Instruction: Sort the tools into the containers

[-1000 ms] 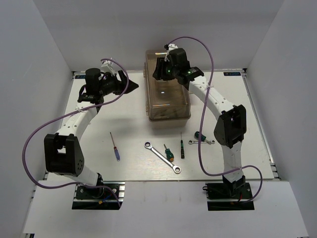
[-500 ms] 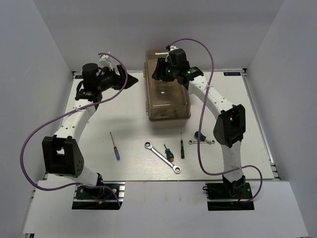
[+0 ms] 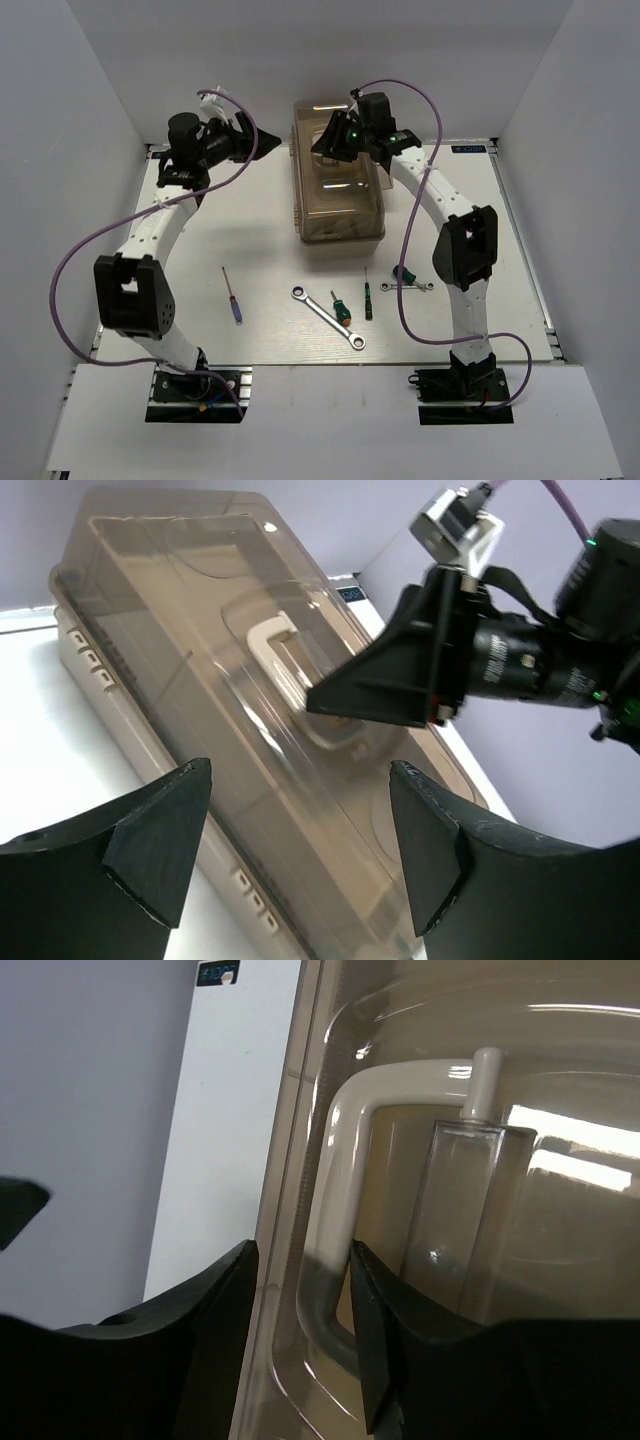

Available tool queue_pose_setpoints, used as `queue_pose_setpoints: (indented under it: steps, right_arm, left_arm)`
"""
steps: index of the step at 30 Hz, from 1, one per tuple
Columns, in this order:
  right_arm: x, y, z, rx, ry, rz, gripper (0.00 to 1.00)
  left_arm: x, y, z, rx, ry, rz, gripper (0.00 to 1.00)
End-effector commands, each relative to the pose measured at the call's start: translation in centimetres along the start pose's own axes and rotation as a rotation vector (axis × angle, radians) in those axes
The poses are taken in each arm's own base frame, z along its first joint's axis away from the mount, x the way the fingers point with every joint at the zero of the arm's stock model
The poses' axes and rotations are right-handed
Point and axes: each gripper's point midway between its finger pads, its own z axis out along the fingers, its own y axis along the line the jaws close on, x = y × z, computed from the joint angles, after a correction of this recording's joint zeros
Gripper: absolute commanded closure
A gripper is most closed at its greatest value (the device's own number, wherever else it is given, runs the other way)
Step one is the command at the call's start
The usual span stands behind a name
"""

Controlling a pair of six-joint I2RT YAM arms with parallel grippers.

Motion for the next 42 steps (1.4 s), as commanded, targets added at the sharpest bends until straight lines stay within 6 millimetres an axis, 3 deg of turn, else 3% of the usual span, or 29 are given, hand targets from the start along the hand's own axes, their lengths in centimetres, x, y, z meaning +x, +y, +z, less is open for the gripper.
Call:
queue_pose_setpoints:
  steps: [1,5,6,11,24,25,26,42]
  right_arm:
    - [-0.4,2.0,0.3,-0.12,0.011,0.024,0.52]
    - [-1.0,2.3,-0.2,-0.15,0.008,0.032,0.56]
    - [-1.5,2.3,-0.6,-0.159,0.001,0.036,0.56]
    - [-1.5,2.6,-0.8,-0.189,0.005,0.049,0.58]
    - [-2.1,2.5,-1.1,-0.217,0.004,0.071,0.62]
    - [-2.2,2.4,-1.1,-0.22,0.003,0.072,0.62]
    - [-2.2,2.5,-1.2,-0.221,0.002,0.072,0.62]
    - [-2.1,2.7,-1.5,-0.244,0.013,0.076,0.62]
  left_arm:
    - [-1.2,-0.7,1.3,0.06,-0.02,-0.007,0.18]
    - [-0.7,-0.3,3.2,0.11,-0.018,-0.064,0.18]
    - [0.2,0.5,3.8,0.109,0.001,-0.087,0.18]
    - [0.5,0.3,5.6,0.15,0.013,-0.099,0.18]
    - [1.2,-1.3,8.5,0.229,0.025,-0.136,0.18]
    - [0.4,-1.8,8.5,0.239,0.012,-0.132,0.18]
    - [1.0,-1.8,9.0,0.241,0.028,-0.141,0.18]
    - [3.5,-0.5,13.0,0.154,0.113,-0.228,0.27]
